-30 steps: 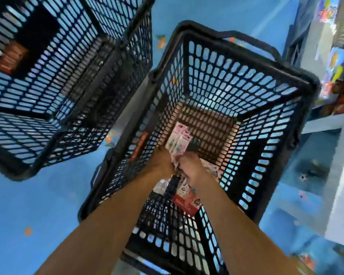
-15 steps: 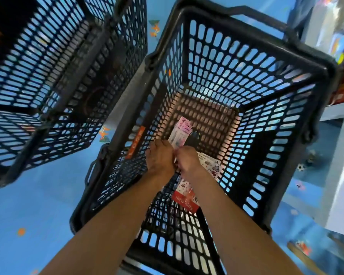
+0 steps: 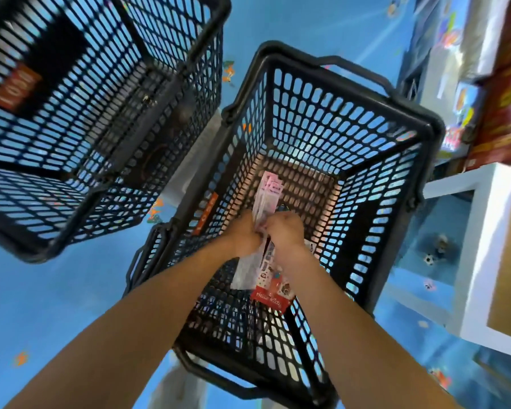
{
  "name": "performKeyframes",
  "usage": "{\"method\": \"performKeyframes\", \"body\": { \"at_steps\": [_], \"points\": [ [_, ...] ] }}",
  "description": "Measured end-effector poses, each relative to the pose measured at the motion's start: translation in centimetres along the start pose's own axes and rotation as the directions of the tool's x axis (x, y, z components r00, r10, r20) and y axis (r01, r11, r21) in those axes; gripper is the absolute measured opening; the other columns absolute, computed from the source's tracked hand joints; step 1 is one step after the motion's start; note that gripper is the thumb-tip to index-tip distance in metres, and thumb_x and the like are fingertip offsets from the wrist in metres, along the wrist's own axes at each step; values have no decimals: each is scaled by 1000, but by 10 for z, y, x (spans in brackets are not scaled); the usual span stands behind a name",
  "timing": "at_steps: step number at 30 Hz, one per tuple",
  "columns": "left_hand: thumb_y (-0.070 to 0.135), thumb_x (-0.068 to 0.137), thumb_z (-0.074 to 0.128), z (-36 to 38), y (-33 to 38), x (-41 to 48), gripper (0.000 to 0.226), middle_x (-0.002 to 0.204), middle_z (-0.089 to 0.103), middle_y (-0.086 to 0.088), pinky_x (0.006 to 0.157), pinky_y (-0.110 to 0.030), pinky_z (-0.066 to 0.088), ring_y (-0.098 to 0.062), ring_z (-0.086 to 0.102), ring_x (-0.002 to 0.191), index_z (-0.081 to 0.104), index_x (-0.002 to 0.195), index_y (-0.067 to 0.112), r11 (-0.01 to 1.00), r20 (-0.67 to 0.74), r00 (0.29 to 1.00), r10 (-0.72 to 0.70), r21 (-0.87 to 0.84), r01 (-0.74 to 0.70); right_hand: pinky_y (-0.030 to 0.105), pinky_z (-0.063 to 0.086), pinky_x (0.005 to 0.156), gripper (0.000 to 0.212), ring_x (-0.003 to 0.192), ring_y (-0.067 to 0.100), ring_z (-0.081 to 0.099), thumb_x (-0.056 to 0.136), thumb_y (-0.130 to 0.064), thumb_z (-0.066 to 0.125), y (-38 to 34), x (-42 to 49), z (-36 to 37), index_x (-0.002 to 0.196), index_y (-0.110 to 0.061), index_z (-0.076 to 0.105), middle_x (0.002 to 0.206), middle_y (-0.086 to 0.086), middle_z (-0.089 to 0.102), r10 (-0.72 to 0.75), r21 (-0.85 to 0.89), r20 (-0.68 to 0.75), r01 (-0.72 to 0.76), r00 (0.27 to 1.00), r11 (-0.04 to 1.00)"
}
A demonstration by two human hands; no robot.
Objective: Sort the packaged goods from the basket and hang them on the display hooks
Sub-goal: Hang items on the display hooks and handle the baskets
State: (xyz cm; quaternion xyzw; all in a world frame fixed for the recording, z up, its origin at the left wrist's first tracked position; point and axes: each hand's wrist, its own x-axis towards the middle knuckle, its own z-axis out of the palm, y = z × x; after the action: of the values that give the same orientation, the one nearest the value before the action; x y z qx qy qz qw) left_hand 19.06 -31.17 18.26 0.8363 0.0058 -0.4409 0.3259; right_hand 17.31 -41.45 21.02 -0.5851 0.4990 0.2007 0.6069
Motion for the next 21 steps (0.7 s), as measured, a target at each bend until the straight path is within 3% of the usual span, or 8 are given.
{"method": "performKeyframes", "body": {
  "at_steps": [3, 5, 9, 12, 13, 15, 18, 21],
  "points": [
    [8, 92, 65, -19, 22, -23, 53, 132, 65, -1, 106, -38, 50, -18, 60, 121, 56, 143, 23, 972, 57, 994, 88, -221, -73, 31, 53, 52, 22, 72, 27, 64, 69, -5, 63, -19, -17, -15, 91, -3, 64, 81, 13, 67, -68, 45, 29, 67, 997, 997],
    [8, 94, 66, -31, 39, -42, 57, 133, 64, -1, 103, -35, 51, -17, 60, 122, 52, 147, 24, 944, 46, 993, 110, -317, -90, 43, 63, 68, 21, 82, 30, 71, 79, 2, 65, -31, -28, -24, 97, -10, 62, 93, 14, 71, -113, 19, 28, 113, 993, 993],
    [13, 100, 61, -42, 63, -80, 53, 136, 61, 1, 105, -32, 48, -15, 56, 125, 47, 149, 25, 900, 1, 988, 154, -412, -140, 53, 63, 81, 25, 91, 33, 73, 84, 8, 64, -55, -62, -35, 102, -10, 64, 101, 18, 73, -130, 6, 90, 130, 987, 992],
    [23, 108, 50, -52, 73, -113, 22, 111, 65, -2, 89, -38, 59, -14, 64, 99, 51, 130, 25, 875, -27, 984, 179, -452, -172, 59, 61, 80, 25, 91, 35, 71, 82, 12, 59, -71, -96, -28, 95, -7, 69, 100, 21, 72, -154, -15, 133, 158, 979, 987],
    [24, 109, 50, -56, 73, -124, 22, 103, 64, -4, 83, -45, 62, -14, 66, 88, 50, 131, 22, 855, -32, 985, 170, -493, -163, 60, 61, 78, 25, 92, 37, 71, 80, 10, 58, -74, -109, -24, 95, -6, 70, 98, 21, 72, -179, -42, 142, 186, 974, 982],
    [25, 109, 49, -68, 74, -150, 22, 92, 66, -5, 69, -43, 62, -14, 70, 74, 50, 131, 20, 806, -25, 989, 143, -577, -131, 60, 61, 76, 23, 92, 38, 72, 78, 3, 61, -78, -134, -15, 95, -8, 71, 95, 19, 73, -230, -84, 166, 246, 959, 966],
    [17, 108, 51, -88, 63, -190, 24, 95, 71, -2, 76, -41, 61, -15, 70, 82, 56, 127, 32, 796, -35, 990, 134, -592, -129, 57, 60, 84, 17, 95, 35, 72, 85, -3, 69, -74, -168, -2, 100, -9, 65, 99, 19, 72, -254, -114, 212, 282, 944, 953],
    [11, 106, 54, -110, 36, -232, 32, 91, 73, -1, 78, -41, 61, -16, 70, 80, 57, 133, 27, 810, 28, 992, 125, -580, -86, 59, 59, 83, 24, 94, 35, 71, 84, -11, 74, -64, -195, 16, 103, -8, 60, 101, 21, 71, -263, -199, 270, 321, 926, 926]
  ]
}}
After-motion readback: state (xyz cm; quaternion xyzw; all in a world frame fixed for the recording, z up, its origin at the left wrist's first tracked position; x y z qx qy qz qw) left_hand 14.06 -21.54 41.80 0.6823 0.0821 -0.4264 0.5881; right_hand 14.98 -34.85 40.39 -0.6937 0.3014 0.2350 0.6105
